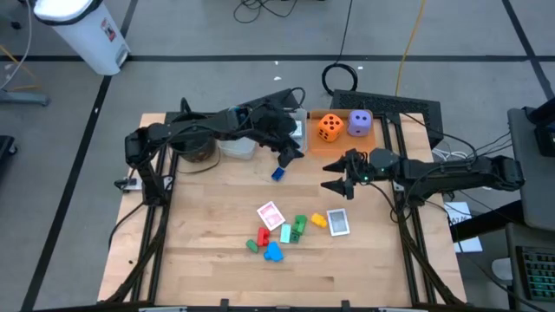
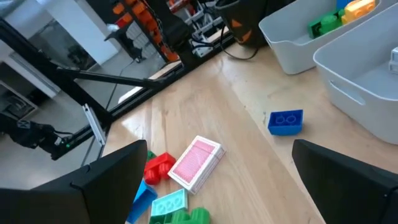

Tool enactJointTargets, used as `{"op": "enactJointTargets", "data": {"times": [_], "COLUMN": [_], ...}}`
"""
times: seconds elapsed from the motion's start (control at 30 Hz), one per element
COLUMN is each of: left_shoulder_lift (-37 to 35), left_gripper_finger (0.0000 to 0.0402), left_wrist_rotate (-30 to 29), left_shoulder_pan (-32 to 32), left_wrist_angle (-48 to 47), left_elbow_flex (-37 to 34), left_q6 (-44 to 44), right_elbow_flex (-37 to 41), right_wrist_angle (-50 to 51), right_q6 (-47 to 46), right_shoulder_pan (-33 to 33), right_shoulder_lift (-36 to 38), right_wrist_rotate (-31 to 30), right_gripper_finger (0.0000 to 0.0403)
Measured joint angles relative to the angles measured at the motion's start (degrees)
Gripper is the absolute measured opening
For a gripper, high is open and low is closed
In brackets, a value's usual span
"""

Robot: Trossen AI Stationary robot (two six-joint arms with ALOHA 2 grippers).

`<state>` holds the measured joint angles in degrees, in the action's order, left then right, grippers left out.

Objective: Pick & Place Toys
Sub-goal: Put the blue game piece into the left gray bin

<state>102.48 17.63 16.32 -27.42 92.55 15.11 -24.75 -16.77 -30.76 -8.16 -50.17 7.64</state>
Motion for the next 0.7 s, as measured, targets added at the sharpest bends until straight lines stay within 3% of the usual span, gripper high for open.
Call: {"op": "enactJointTargets", "data": {"times": [0.17, 0.33, 0.7], "left_shoulder_lift": [0.00, 0.57, 5.72], "left_gripper_finger": [0.0248, 0.0263, 0.0256], "left_wrist_rotate": [-10.05, -18.69, -20.44], "left_shoulder_pan": [-0.32, -2.42, -3.85], "left_wrist_angle": [-11.71, -13.42, -13.84], "left_elbow_flex": [-0.04, -1.31, -6.01], "left_q6": [0.27, 2.63, 11.30], "right_elbow_flex": [0.00, 0.00, -0.04], "right_wrist_angle": [1.20, 2.65, 3.91], "right_q6": [0.60, 1.48, 0.96], "right_shoulder_pan": [0.00, 0.00, -0.09], "right_shoulder_lift": [0.00, 0.00, -0.02], "right_wrist_rotate": [-0.15, -0.39, -0.33], "right_gripper_finger": [0.0393, 0.0393, 0.0393]}}
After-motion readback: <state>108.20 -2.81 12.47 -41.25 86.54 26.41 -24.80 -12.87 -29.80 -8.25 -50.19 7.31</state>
